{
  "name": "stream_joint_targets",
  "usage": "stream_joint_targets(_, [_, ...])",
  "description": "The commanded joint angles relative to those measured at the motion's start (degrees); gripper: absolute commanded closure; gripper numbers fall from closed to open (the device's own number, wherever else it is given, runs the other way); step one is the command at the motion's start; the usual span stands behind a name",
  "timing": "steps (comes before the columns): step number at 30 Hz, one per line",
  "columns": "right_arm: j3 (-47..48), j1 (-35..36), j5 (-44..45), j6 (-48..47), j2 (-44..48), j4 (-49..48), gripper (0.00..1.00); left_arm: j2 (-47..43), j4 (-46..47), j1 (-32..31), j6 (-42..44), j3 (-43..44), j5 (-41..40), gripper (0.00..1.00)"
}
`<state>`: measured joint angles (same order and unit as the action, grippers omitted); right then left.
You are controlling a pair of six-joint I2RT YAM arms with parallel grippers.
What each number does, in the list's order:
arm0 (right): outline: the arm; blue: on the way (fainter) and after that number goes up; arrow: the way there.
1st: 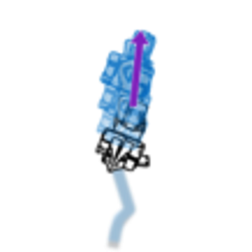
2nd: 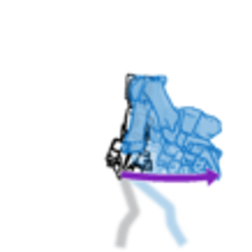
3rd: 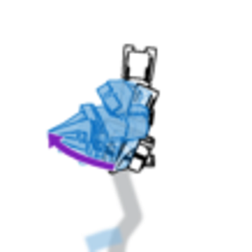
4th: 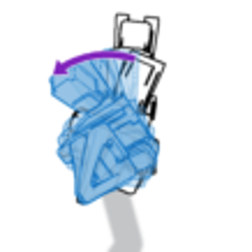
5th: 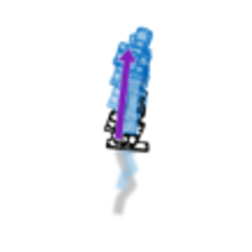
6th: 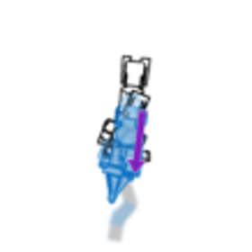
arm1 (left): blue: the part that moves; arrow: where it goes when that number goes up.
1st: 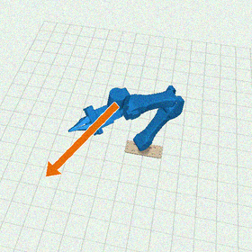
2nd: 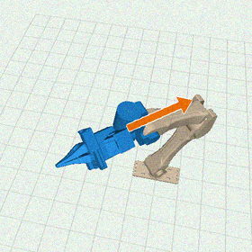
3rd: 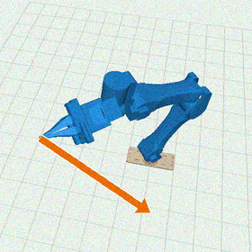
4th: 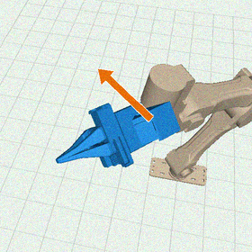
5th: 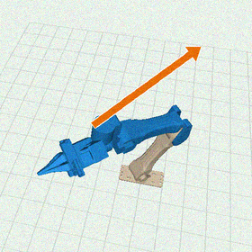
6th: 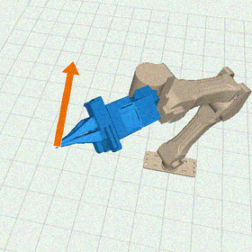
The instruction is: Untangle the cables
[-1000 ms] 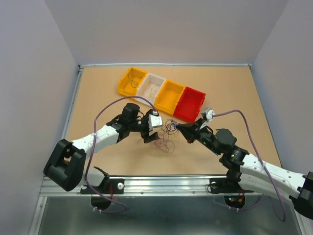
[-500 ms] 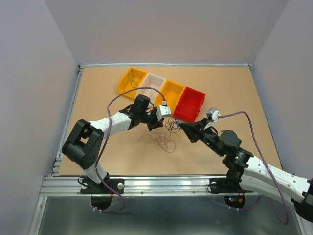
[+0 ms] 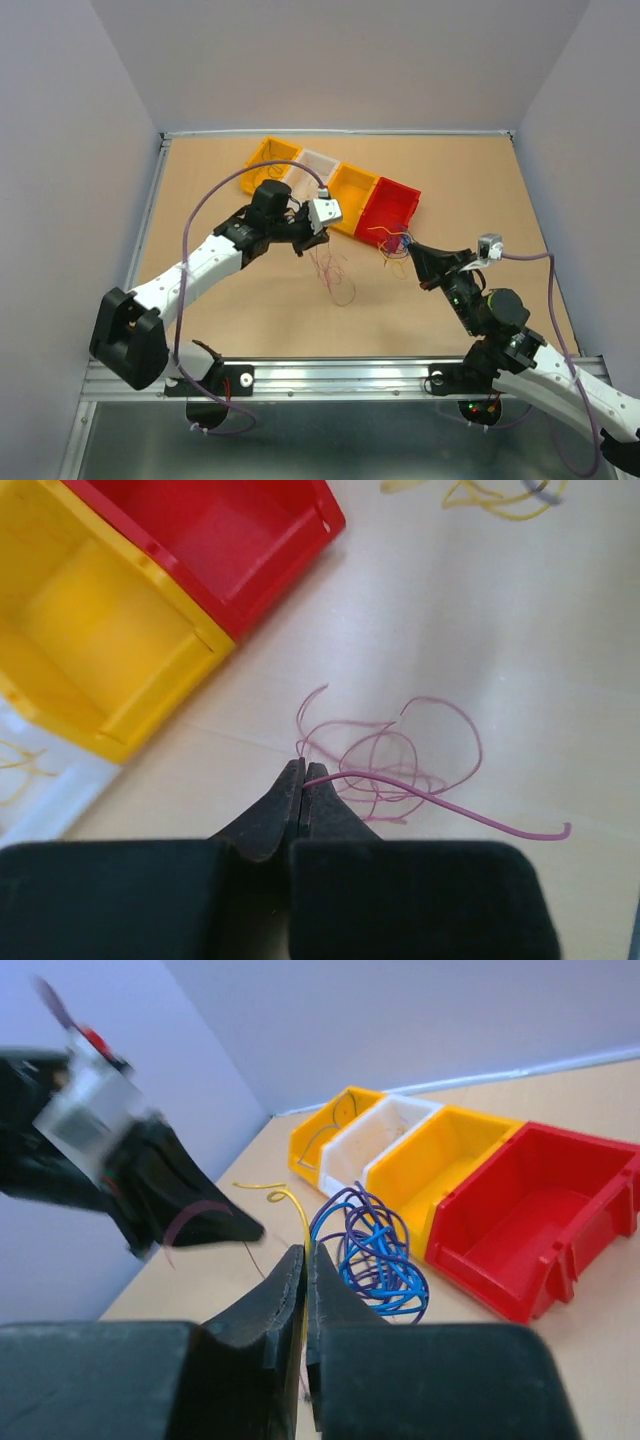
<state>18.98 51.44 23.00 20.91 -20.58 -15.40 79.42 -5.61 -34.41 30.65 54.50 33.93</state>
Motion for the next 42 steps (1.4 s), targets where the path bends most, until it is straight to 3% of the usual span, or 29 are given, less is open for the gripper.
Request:
stream_joint_targets(1, [-2.5, 0.2, 0.1, 1.9, 1.7, 3.4, 0.9, -7.2, -6.6, -0.9, -3.7, 7.8, -1.3, 1.0])
stream_joint_targets(5, [-3.3, 0.2, -5.5, 1.3, -0.2, 0.3, 0.32, -10.4, -13.4, -2.1, -6.5, 17.7, -2.9, 1.0])
stream_joint_targets(8, [-3.4, 0.2, -17.5, -1.7, -5.1, -8.3, 0.18, -10.0, -17.8, -3.4, -8.2, 24.0, -2.7, 1.0])
stream_joint_targets(13, [5.0, 0.2, -33.1, -5.9, -21.0, -14.3, 0.15, -8.8, -20.8, -6.5, -10.7, 30.0, -5.0, 1.0])
stream_joint_targets(22, [15.1, 0.2, -34.5, -9.2, -45.0, -23.7, 0.15, -9.3, -20.1, -9.6, -14.2, 37.4, -9.4, 1.0])
stream_joint_targets(27, [15.5, 0.2, -31.7, -9.1, -50.7, -25.8, 0.2, -8.9, -19.1, -9.6, -14.5, 45.2, -13.9, 1.0])
stream_joint_targets(30, [15.2, 0.2, -27.6, -9.0, -53.6, -26.1, 0.44, -8.3, -18.2, -9.6, -14.7, 51.6, -18.4, 1.0])
stream_joint_targets(33, [14.0, 0.2, -26.5, -8.2, -55.4, -26.8, 0.48, -7.7, -15.3, -9.5, -14.7, 56.7, -25.0, 1.0])
stream_joint_targets(34, [13.7, 0.2, -26.2, -7.6, -55.9, -27.4, 0.55, -7.7, -14.3, -9.4, -14.6, 57.4, -28.1, 1.0])
stream_joint_targets(35, [13.5, 0.2, -25.7, -7.6, -56.1, -27.6, 0.75, -7.8, -11.5, -9.5, -13.6, 57.7, -29.9, 1.0])
stream_joint_targets(38, [13.6, 0.2, -24.2, -7.0, -56.5, -27.8, 0.99, -7.1, -7.1, -9.4, -12.4, 57.4, -39.2, 1.0])
stream_joint_targets(42, [14.6, 0.2, -26.3, -6.8, -54.8, -27.8, 0.99, -3.6, -4.3, -7.0, -11.2, 57.1, -44.0, 1.0])
